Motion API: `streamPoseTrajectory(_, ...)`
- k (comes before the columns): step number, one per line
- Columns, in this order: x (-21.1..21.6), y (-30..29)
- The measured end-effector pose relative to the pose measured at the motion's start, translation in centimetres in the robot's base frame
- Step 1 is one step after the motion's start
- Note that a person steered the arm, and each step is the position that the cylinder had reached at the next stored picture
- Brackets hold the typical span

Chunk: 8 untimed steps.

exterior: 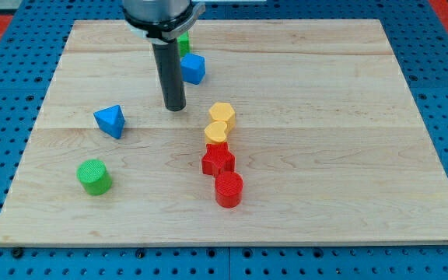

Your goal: Push the blue cube vertically above the blue triangle

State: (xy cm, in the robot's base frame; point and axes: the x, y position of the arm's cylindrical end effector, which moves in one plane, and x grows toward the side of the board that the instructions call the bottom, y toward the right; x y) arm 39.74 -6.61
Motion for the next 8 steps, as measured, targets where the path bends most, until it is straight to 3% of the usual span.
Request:
streamPoseTrajectory(1, -2.9, 7.6)
streamPoseTrajectory(2, -7.3, 7.2)
streamPoseTrajectory(3, -9.1, 2.7)
streamPoseTrajectory(5, -8.7, -2.5)
streamPoseTrajectory(6, -4.1, 4.5)
streamPoseTrajectory(8, -5.8, 0.0)
